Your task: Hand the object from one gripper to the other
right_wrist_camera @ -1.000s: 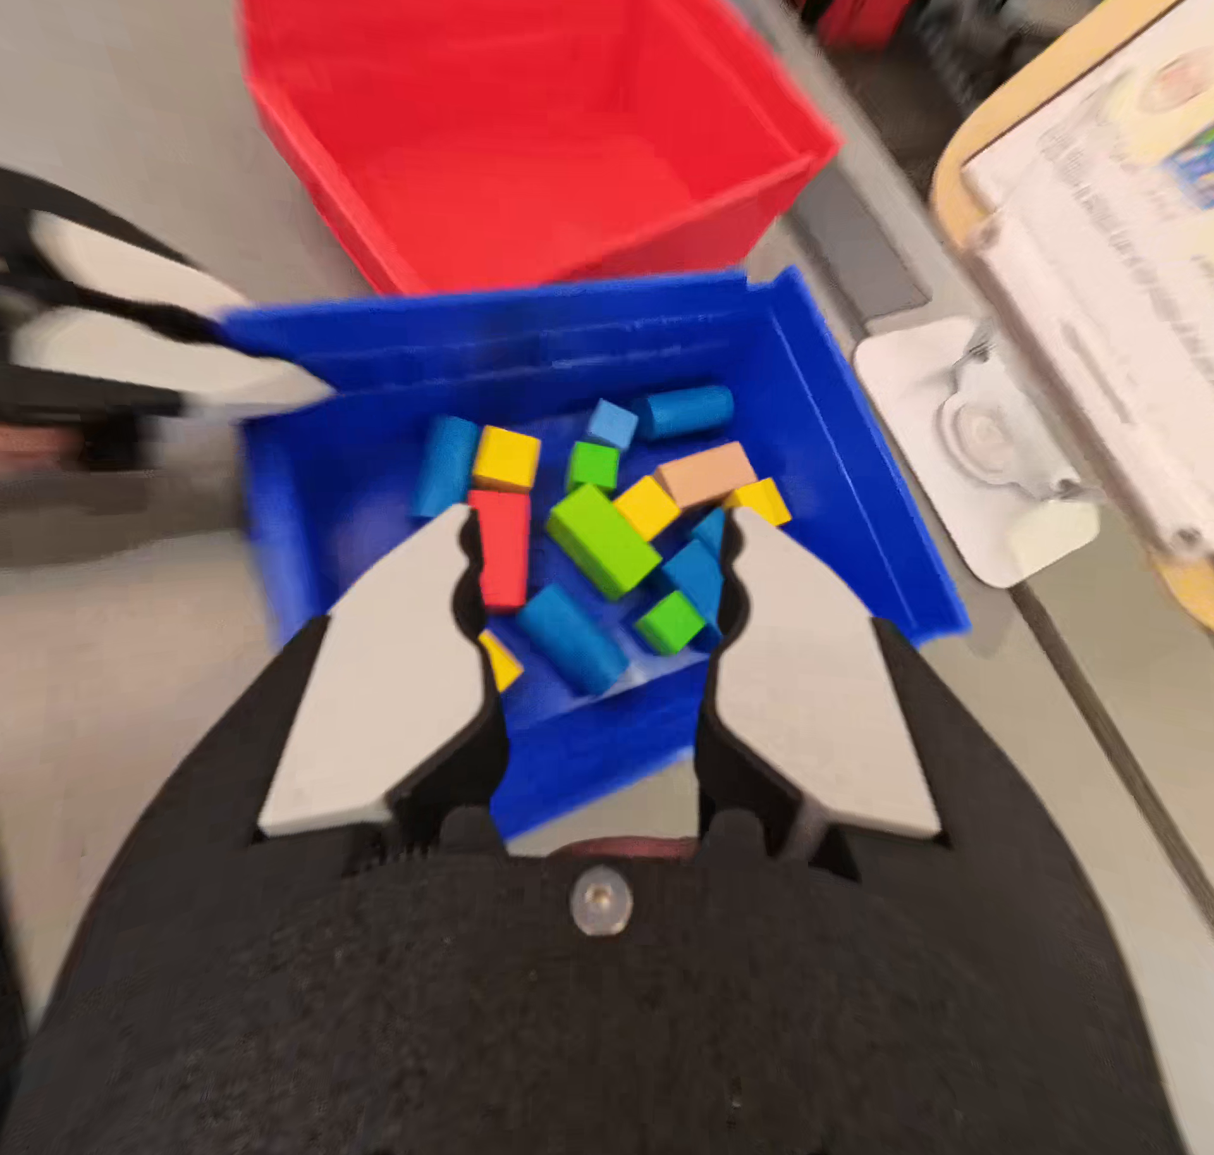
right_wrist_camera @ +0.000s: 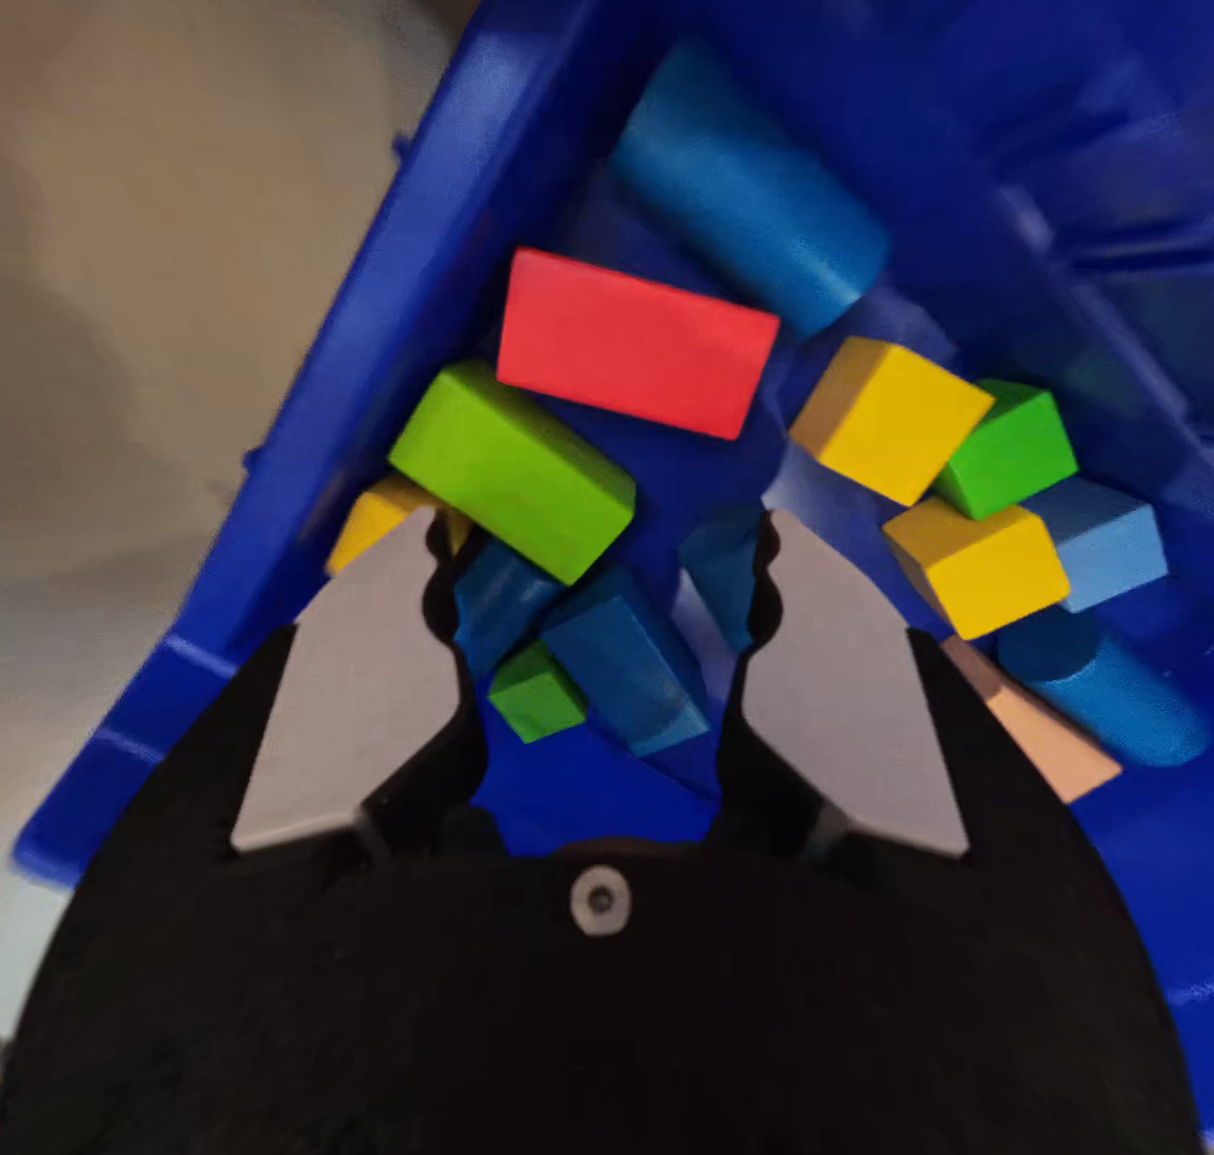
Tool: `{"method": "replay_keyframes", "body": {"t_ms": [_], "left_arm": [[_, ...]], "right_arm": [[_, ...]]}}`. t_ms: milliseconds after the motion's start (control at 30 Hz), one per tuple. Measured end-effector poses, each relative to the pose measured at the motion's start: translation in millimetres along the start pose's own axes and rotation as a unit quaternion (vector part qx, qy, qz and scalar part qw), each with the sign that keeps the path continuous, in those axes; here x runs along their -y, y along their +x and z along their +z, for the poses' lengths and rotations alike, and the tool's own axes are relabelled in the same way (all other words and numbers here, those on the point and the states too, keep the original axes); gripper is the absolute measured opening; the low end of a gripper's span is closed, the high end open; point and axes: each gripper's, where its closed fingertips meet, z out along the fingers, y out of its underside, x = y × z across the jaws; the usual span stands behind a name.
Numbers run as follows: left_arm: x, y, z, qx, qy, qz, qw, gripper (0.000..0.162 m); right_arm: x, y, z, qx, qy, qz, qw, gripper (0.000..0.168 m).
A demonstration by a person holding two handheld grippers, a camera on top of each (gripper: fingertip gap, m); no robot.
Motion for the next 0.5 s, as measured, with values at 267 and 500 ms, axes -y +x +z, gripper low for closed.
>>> {"method": "replay_keyframes", "body": {"t_ms": [267, 500], "left_arm": [[-0.5, 0.1, -0.4, 0.000, -0.001, 0.003, 1.000, 0.003], [-0.2, -0.1, -0.1, 0.003, 0.002, 0.010, 1.000, 0.004]], "right_arm": [[-76.4, 36.8, 4.8, -0.029, -0.243, -0.127, 0.961, 0.070], [-115.5, 104.6, -86.0, -0.134, -0.224, -0.014, 0.965, 0.067]]}}
